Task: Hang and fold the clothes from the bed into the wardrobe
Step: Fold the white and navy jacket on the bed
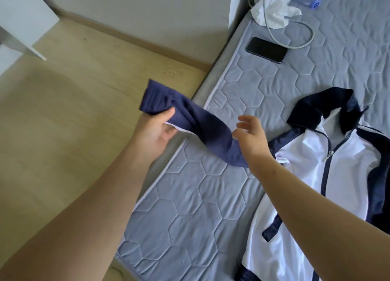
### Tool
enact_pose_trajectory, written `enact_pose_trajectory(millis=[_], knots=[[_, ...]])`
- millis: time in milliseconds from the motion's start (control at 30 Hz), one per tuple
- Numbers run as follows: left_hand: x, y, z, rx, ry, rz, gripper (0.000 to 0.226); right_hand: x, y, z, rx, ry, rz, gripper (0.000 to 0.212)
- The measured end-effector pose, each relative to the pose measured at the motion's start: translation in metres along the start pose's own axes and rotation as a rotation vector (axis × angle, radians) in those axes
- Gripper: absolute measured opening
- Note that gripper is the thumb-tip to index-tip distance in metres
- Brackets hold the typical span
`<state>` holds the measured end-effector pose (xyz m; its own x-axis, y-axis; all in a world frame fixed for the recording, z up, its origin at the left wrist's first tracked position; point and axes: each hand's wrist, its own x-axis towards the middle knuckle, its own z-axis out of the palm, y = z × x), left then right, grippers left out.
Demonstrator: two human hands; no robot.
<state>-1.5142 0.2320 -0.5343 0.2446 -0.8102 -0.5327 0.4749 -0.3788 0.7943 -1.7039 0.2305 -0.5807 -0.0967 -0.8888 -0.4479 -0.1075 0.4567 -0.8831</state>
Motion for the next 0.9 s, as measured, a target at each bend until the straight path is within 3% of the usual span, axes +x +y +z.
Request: enact_pose_trajectory(millis=[133,200,300,467,633,800,900], knots=[[0.004,0.04,-0.018,0.237,0.156,0.261,0.026,0.001,0.005,0.007,-0.036,0.017,0.057,0.025],[0.007,0.062,-0.023,0.254,0.225,0.296,0.025,0.003,0.001,0.013,-0.046,0.048,0.061,0.024],[0.011,0.088,-0.037,0.17,0.249,0.281,0.021,0.007,-0.011,0.025,-0.097,0.034,0.026,0.026],[0.011,0.098,-0.056,0.38,0.186,0.256,0.022,0.009,-0.025,0.038,-0.129,-0.031,0.074,0.029],[0.011,0.094,-0.057,0.184,0.129,0.07,0.023,0.007,-0.016,0.039,-0.126,-0.051,0.106,0.025],[0.004,0.098,-0.059,0.162,-0.025,-0.003,0.022,0.003,-0.008,0.034,-0.132,-0.054,0.138,0.027],[0.003,0.103,-0.058,0.195,0.037,-0.036,0.031,0.002,-0.006,0.029,-0.122,-0.061,0.152,0.023]])
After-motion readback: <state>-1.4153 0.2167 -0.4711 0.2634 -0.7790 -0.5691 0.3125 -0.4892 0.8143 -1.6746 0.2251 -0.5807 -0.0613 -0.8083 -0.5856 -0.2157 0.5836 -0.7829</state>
